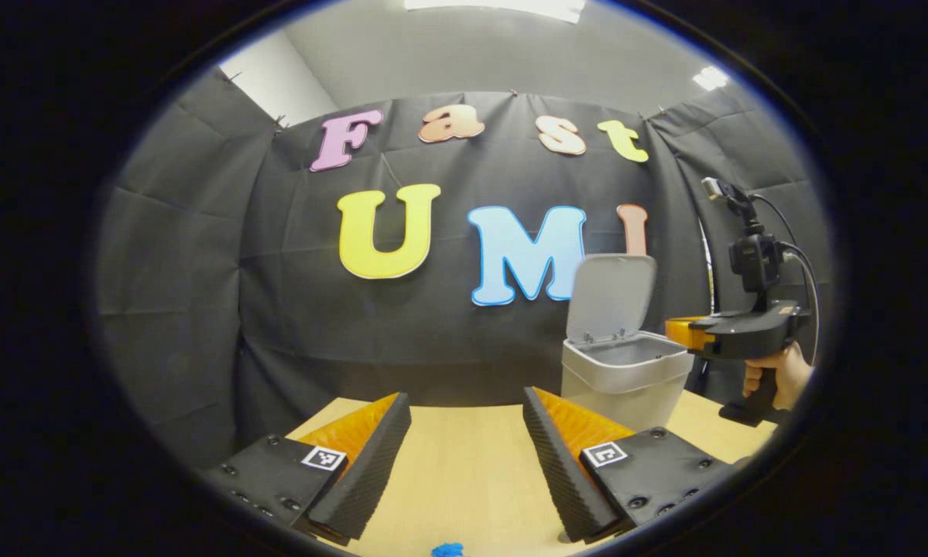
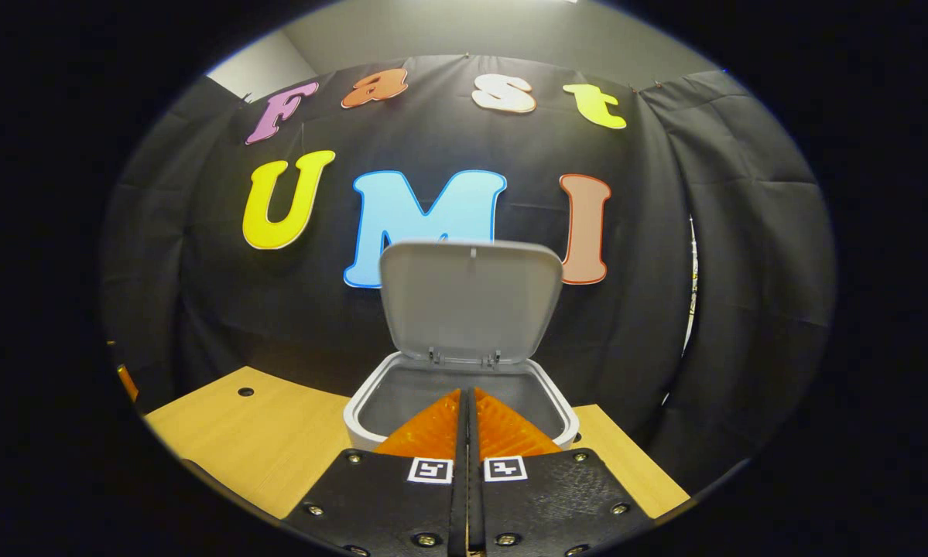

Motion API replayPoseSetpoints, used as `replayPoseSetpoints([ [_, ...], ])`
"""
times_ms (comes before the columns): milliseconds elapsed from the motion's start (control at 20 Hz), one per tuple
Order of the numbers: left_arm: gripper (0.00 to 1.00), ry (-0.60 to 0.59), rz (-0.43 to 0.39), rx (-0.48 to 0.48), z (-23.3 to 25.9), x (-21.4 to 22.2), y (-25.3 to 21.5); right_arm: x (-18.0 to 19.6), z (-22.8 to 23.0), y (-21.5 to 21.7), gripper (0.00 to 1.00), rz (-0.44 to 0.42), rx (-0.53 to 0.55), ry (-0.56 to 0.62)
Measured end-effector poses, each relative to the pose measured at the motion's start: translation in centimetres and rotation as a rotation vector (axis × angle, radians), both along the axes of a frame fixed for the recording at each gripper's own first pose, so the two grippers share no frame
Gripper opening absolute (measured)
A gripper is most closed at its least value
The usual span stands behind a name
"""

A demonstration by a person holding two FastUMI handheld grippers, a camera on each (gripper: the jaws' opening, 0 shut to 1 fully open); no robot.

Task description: Press the lid of the desktop garbage bin to open it, pick up the crumpled paper on the desktop and throw it into the bin, then pick up the pop can on the desktop and drop it into the bin, and finally close the garbage bin lid.

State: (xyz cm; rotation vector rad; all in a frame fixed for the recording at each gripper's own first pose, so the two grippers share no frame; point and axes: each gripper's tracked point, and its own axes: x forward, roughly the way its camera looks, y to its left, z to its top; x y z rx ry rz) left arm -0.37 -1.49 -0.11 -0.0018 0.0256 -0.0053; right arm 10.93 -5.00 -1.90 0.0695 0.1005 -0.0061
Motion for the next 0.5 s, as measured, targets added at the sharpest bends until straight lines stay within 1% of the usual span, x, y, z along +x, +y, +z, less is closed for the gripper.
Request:
replayPoseSetpoints([
  [300,0.95,0.017,0.021,0.007,-0.8,-0.6,-0.6,-2.5,1.3,0.2,0.01,0.031,-0.039,-0.049],
  [500,0.96,0.026,0.054,0.000,-1.6,-1.0,-0.4,-4.8,2.8,0.5,0.00,0.055,-0.011,-0.104],
])
